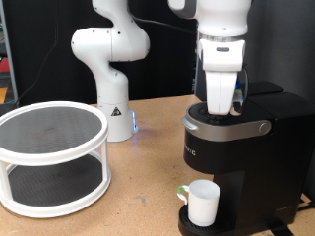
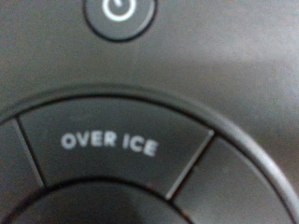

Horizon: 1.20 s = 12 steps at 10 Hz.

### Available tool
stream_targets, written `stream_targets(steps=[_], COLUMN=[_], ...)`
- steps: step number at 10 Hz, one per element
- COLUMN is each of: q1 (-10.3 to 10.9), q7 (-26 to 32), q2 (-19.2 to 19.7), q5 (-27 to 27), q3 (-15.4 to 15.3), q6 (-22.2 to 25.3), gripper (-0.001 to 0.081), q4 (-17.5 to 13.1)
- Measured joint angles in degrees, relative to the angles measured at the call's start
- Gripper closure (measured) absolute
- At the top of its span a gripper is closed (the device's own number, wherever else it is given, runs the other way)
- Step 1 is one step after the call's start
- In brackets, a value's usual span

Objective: Make a cup of coffee with the keurig machine

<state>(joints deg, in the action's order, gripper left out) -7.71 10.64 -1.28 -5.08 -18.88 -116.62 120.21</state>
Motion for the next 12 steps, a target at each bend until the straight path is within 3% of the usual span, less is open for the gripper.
stream_targets(steps=[3,7,10,12], q1=[0.0,0.0,0.0,-0.1], q7=[0.5,7.6,9.5,9.5], q2=[-0.2,-2.9,-6.3,-8.2], q5=[-1.5,-10.6,-14.6,-14.7], q3=[0.0,0.3,0.7,1.2], q6=[-2.9,-8.6,-8.8,-6.2], gripper=[0.0804,0.0804,0.0804,0.0804], q4=[0.7,4.3,4.8,4.4])
